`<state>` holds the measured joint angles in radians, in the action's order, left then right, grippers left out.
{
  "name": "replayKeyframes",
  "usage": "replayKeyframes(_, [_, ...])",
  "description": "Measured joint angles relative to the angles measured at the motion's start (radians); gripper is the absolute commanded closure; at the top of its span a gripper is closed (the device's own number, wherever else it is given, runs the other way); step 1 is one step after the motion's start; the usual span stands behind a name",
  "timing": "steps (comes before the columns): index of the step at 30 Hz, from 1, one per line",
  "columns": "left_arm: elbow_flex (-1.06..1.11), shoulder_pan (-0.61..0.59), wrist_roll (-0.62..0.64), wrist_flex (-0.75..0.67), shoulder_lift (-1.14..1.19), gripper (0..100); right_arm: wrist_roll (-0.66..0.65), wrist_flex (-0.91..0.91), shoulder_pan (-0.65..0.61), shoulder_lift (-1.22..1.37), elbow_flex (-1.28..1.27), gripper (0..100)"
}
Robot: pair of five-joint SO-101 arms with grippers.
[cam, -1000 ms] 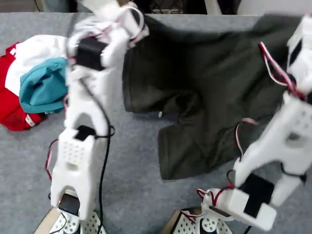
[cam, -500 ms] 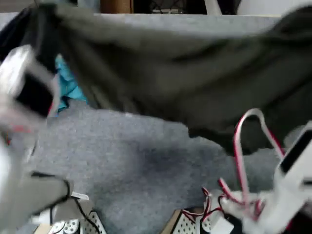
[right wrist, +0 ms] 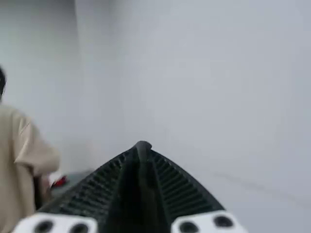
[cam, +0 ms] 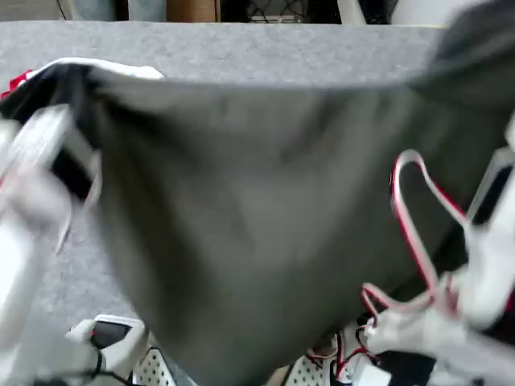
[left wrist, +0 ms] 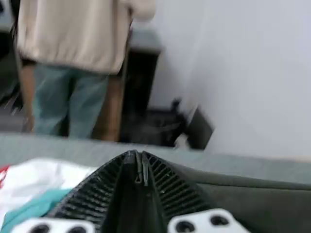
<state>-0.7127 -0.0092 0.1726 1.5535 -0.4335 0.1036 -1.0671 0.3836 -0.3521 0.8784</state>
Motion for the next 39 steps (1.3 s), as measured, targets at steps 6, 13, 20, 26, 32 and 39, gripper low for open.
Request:
replayKeyframes(6, [0.667, -0.120, -0.002, -0.721, 0.153, 97, -0.021, 0.141, -0.198, 0.106, -0.433, 98.6])
replayKeyframes(13, [0.796, -0.124, -0.002, -1.442, 0.512, 97, -0.021, 0.689, -0.233, 0.379, -0.726, 98.6])
replayKeyframes(20, [0.400, -0.130, -0.002, -1.088, 0.761, 97, -0.021, 0.598, -0.233, 0.471, -0.663, 98.6])
replayKeyframes(26, [0.302, -0.130, -0.006, -0.686, 0.784, 97, -0.037, 0.226, -0.233, 0.465, -0.652, 98.6])
replayKeyframes(32, [0.370, -0.130, -0.130, -0.382, 0.790, 97, -0.239, -0.192, -0.288, 0.394, -0.651, 98.6])
replayKeyframes(39, [0.752, -0.133, -0.199, -0.382, 0.717, 97, -0.387, -0.307, -0.279, 0.212, -0.967, 98.6])
